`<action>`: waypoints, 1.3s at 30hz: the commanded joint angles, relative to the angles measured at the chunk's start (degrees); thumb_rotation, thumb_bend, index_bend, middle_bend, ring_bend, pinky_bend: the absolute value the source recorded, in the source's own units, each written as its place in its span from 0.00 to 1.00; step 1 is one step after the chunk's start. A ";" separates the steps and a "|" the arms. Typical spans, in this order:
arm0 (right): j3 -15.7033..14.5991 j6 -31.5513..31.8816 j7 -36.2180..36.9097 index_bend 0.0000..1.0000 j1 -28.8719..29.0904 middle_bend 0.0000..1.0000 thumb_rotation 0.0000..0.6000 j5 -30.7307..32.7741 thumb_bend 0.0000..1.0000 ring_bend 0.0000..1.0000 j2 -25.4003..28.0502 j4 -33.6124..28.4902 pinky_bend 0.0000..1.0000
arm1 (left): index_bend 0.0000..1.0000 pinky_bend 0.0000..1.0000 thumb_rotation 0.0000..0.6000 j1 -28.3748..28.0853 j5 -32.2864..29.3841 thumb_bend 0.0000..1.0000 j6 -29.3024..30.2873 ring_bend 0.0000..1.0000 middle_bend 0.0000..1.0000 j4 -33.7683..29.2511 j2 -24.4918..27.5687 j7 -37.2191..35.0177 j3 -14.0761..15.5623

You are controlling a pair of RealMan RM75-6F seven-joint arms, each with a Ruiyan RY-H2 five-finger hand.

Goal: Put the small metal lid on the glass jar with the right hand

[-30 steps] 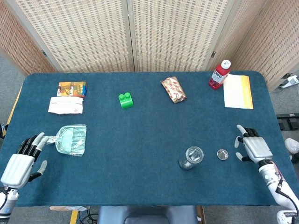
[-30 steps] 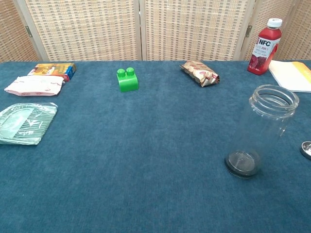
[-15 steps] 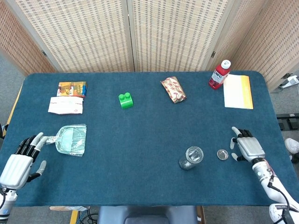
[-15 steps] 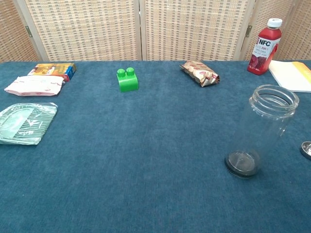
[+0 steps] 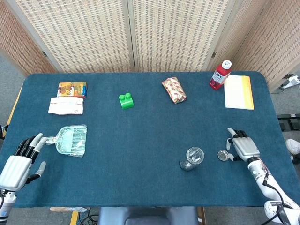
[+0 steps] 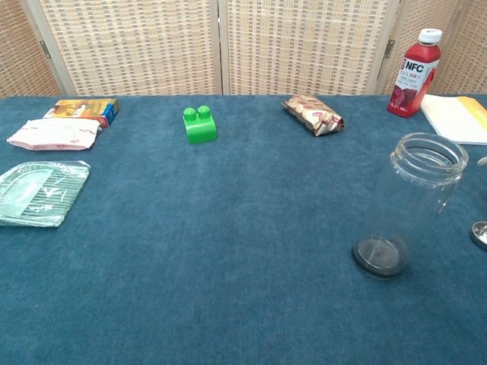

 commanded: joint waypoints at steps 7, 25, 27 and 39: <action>-0.37 -0.78 -0.37 0.52 0.77 0.00 1.00 0.11 0.34 0.00 -1.30 0.89 0.00 | 0.00 0.07 1.00 0.16 0.16 0.42 0.40 0.00 0.00 0.00 0.27 -0.51 -0.04; -1.02 -1.46 -1.08 0.57 1.58 0.00 1.00 0.46 0.34 0.00 -2.90 2.23 0.00 | 0.00 0.07 1.00 0.55 1.26 0.42 1.78 0.00 0.00 0.38 0.41 -1.46 0.07; -1.10 -1.51 -1.22 0.57 1.69 0.00 1.00 0.43 0.34 0.00 -3.17 2.54 0.00 | 0.00 0.07 1.00 0.62 1.33 0.42 1.98 0.00 0.00 0.38 0.46 -1.54 0.04; -1.42 -1.07 -1.60 0.62 1.80 0.01 1.00 0.11 0.34 0.00 -3.42 2.41 0.00 | 0.00 0.07 1.00 0.59 2.03 0.42 2.68 0.00 0.00 1.14 0.31 -2.40 -0.06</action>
